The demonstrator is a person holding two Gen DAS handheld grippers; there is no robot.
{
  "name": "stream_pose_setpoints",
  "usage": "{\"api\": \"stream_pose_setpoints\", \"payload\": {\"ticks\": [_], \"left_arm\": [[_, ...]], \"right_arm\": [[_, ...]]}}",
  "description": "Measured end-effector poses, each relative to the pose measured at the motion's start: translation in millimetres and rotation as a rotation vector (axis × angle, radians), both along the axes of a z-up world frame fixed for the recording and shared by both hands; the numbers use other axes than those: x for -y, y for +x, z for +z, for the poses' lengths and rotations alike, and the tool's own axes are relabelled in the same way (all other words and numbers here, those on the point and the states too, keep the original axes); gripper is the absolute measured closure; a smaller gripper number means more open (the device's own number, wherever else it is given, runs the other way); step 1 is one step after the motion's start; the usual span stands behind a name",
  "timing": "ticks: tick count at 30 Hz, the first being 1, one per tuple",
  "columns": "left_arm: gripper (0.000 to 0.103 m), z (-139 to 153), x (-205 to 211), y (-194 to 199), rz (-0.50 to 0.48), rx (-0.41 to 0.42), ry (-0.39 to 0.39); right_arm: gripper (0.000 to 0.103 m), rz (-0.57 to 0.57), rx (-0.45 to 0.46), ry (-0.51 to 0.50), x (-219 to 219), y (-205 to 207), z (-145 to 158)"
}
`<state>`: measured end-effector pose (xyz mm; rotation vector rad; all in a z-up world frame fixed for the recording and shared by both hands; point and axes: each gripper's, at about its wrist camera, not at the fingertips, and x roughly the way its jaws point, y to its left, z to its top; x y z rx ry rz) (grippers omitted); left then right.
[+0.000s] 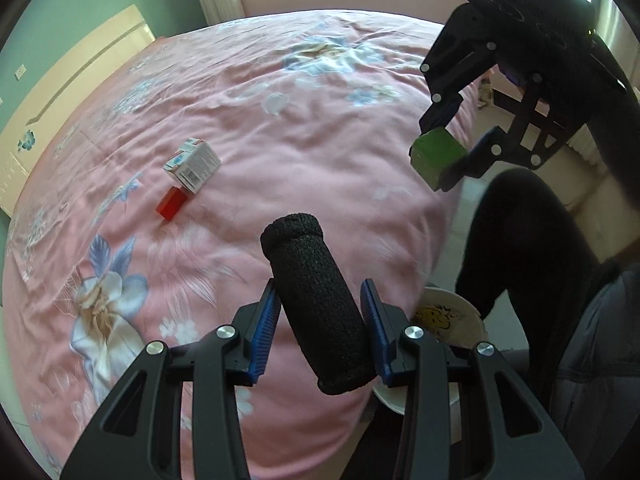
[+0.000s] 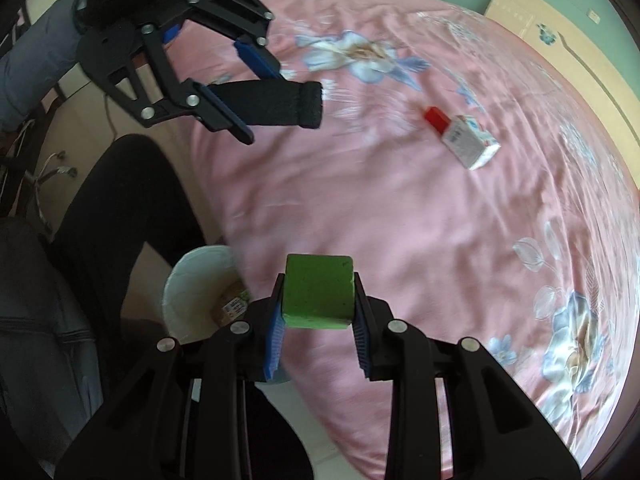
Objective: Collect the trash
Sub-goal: 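Carry the black tube and green cube with both tools over the trash bin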
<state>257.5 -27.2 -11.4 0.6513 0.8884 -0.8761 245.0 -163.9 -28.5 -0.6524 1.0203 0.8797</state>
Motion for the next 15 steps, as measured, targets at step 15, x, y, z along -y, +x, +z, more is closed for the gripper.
{"api": "stream_pose_setpoints", "payload": {"ticks": [15], "left_arm": [[0.059,-26.1,-12.2,-87.9,-0.078,-0.019,0.009]], "right_arm": [[0.072,0.123,-0.036,-0.059,-36.7,-91.7,-19.4]]}}
